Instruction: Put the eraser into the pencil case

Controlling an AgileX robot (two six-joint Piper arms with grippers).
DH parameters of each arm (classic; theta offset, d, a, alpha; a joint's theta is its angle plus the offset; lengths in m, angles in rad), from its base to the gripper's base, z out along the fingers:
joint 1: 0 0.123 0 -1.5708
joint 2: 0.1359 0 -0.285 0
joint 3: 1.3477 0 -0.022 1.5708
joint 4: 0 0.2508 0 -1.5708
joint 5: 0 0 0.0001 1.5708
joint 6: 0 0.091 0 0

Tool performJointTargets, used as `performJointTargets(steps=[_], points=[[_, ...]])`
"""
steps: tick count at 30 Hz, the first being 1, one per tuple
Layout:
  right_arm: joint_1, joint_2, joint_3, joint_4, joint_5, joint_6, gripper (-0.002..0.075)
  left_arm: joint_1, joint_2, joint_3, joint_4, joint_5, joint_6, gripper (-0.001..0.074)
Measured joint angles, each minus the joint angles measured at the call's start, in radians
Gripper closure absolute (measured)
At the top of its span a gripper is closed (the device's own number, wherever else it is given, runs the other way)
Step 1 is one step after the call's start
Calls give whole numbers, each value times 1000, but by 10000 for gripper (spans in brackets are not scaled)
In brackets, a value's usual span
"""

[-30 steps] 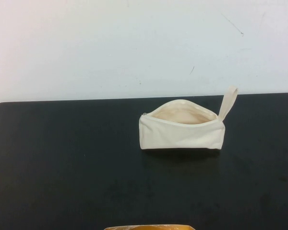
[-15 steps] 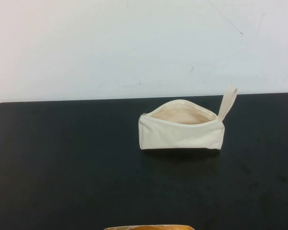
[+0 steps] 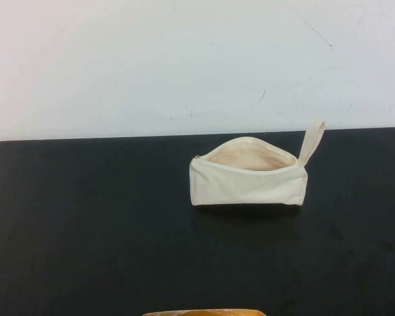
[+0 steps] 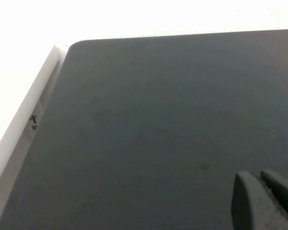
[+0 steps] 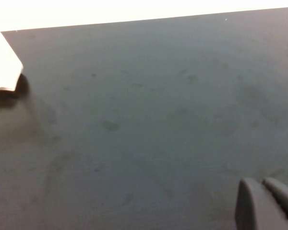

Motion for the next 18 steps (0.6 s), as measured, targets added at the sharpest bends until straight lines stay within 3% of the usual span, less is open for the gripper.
performJointTargets(steps=[18], points=[[0,0,0,0,0,0,727,0,0,0,0,0,-10,736]])
